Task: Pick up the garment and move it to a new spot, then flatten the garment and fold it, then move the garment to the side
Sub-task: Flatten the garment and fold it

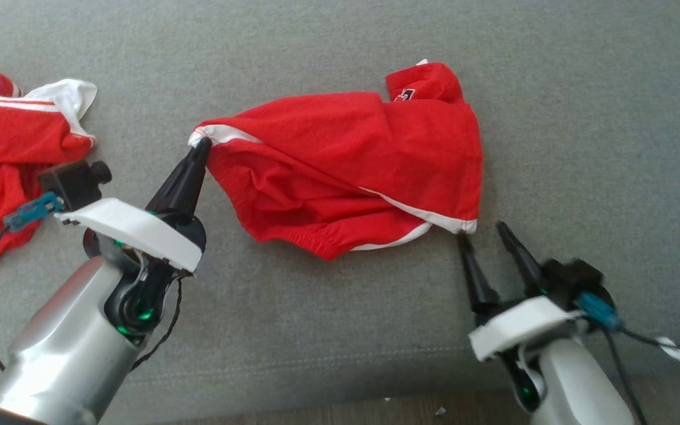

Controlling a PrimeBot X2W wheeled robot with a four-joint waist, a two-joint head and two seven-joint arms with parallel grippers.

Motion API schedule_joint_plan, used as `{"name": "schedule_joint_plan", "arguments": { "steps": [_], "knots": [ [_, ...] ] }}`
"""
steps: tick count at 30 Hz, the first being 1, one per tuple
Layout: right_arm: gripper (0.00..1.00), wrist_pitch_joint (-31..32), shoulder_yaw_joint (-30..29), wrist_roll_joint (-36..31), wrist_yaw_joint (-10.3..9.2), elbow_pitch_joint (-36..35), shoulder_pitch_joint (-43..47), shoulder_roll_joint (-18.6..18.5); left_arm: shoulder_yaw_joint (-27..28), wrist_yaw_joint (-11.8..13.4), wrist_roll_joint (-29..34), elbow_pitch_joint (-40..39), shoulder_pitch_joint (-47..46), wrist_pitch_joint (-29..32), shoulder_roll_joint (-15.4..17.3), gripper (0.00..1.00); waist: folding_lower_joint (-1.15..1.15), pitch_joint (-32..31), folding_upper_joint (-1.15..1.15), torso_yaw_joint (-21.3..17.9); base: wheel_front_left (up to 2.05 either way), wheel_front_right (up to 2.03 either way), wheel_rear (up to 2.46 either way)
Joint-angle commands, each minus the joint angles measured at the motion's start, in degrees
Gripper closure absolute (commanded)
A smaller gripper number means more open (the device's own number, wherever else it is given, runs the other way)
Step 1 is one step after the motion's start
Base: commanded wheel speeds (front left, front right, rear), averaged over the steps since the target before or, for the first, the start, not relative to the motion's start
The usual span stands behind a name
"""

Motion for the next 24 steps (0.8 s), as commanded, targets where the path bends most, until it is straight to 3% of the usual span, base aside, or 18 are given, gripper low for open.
{"name": "schedule_joint_plan", "arguments": {
  "steps": [1, 6, 7, 10, 11, 12, 18, 24],
  "knots": [
    [0.00, -0.4, 3.0, 0.8, 0.36, -0.3, -2.0, 0.1, 2.6, 0.0, 0.5, -1.2, -2.5, -0.9, 2.1, 1.00, 0.00, 0.3, 0.00, 0.3, 0.00, 0.00, 0.00],
    [0.00, -0.4, 5.8, 2.1, 0.36, 3.0, -4.7, 0.1, 2.6, 0.0, 0.5, -1.1, -3.0, -1.1, 2.1, 1.00, 0.00, 0.9, 0.00, 0.8, 0.00, 0.00, 0.00],
    [0.09, -0.4, 6.1, 2.3, 0.36, 3.3, -4.9, 0.1, 2.5, 0.0, 0.6, -1.0, -3.1, -1.1, 2.1, 1.00, 0.00, 0.9, 0.00, 0.9, 0.00, 0.00, 0.00],
    [0.68, -0.4, 6.8, 1.8, 0.36, 3.3, -5.2, 0.1, 2.3, 0.0, 0.6, -0.7, -3.3, -1.1, 2.2, 1.00, 0.00, 1.0, 0.00, 1.0, 0.00, 0.00, 0.00],
    [0.96, -0.4, 6.7, 1.7, 0.36, 3.0, -5.0, 0.1, 2.2, 0.0, 0.6, -0.6, -3.4, -1.1, 2.2, 1.00, 0.00, 1.0, 0.00, 1.0, 0.00, 0.00, 0.00],
    [1.00, -0.4, 6.8, 1.3, 0.36, 2.6, -4.8, 0.0, 2.2, 0.0, 0.6, -0.5, -3.4, -1.1, 2.2, 1.00, 0.00, 1.0, 0.00, 1.0, 0.00, 0.00, 0.00],
    [1.00, -0.4, 7.4, 1.5, 0.36, -2.0, -2.9, -1.3, 2.1, 0.0, 0.5, 0.0, -3.7, -1.2, 2.6, 1.00, 0.00, 0.3, 0.00, 0.4, 0.00, 0.00, 0.00],
    [1.00, -0.4, 4.4, 5.5, 0.36, -11.3, -1.0, -2.5, 1.5, 0.0, 0.5, -3.0, -4.7, -1.2, 4.5, 1.00, 0.00, -2.4, 0.00, -1.1, 0.00, 0.00, 0.00]
  ]
}}
